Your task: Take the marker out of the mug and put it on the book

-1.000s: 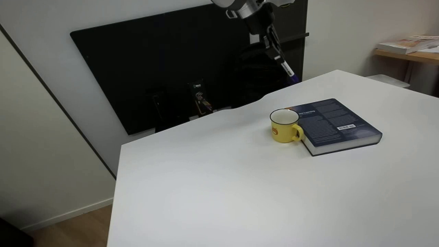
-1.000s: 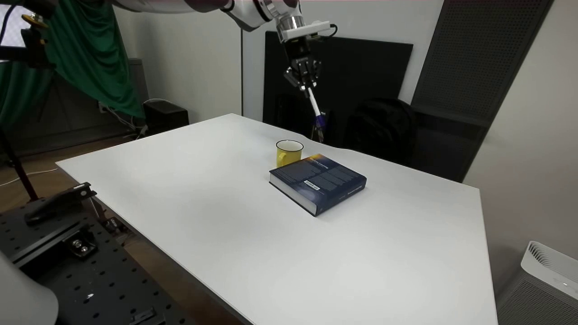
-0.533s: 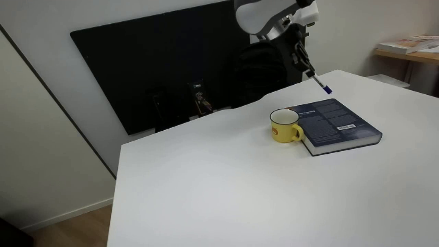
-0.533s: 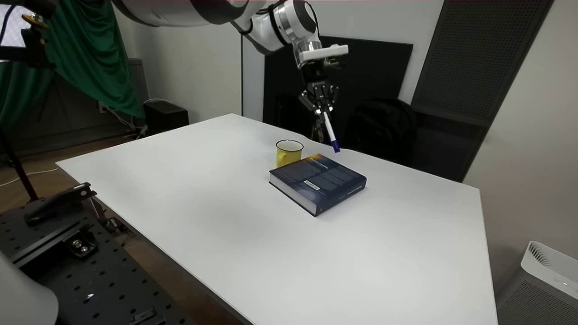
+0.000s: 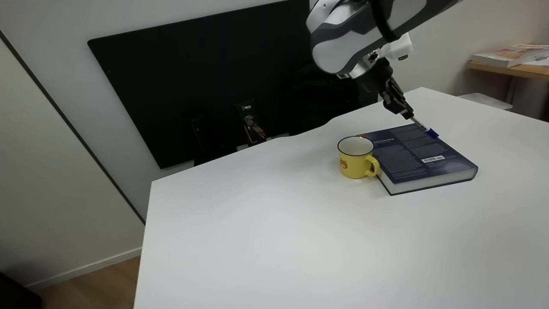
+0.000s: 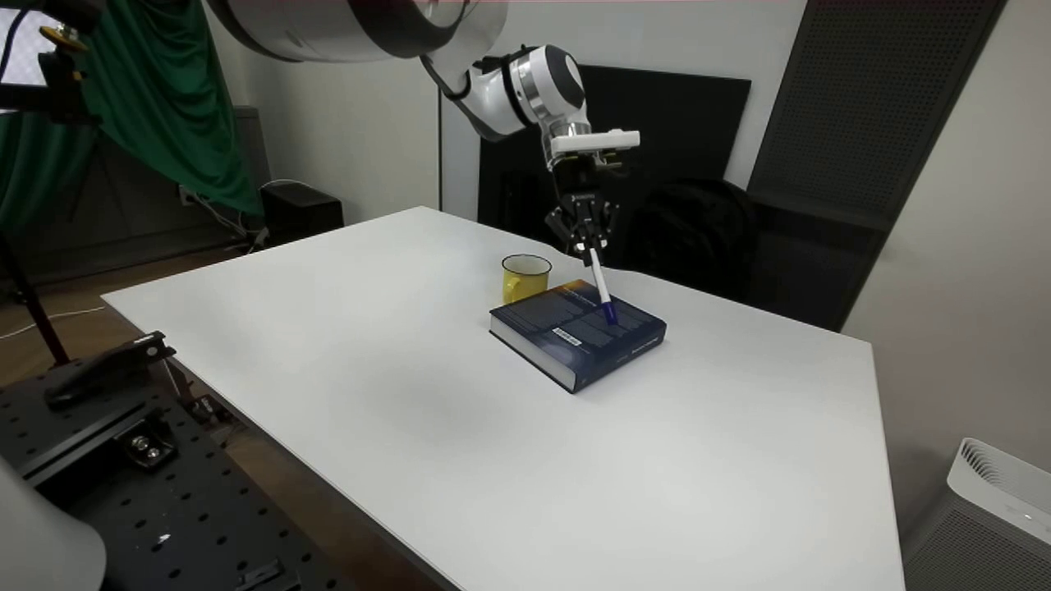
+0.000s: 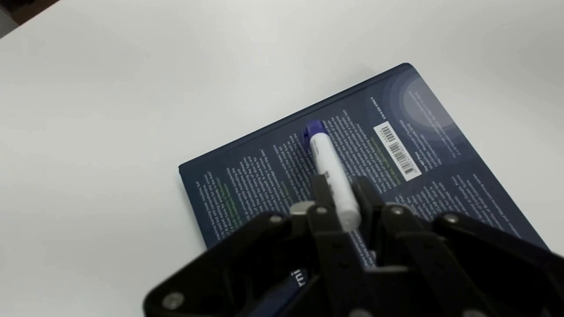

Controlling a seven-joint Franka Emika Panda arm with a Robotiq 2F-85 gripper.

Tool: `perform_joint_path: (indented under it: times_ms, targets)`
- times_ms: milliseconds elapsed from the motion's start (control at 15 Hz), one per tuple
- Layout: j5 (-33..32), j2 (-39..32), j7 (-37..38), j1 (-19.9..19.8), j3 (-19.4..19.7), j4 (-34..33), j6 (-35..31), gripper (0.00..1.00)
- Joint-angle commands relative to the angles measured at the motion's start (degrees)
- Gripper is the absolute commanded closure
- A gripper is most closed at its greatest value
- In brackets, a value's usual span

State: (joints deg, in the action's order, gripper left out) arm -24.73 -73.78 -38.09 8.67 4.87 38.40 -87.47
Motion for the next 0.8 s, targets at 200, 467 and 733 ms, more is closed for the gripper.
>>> perform_joint_path:
  times_ms: [200,467,733]
  targets:
    - [0.26,-0.39,0.75,0.17,0.03,1.35,0.84,0.42]
    - [2.95,0.19,7.8,-0.54,-0.35,-0.16,1.56,0.16]
    - [7.73,1.88,14.94,-1.28,-0.7,-1.99,4.11,0.0]
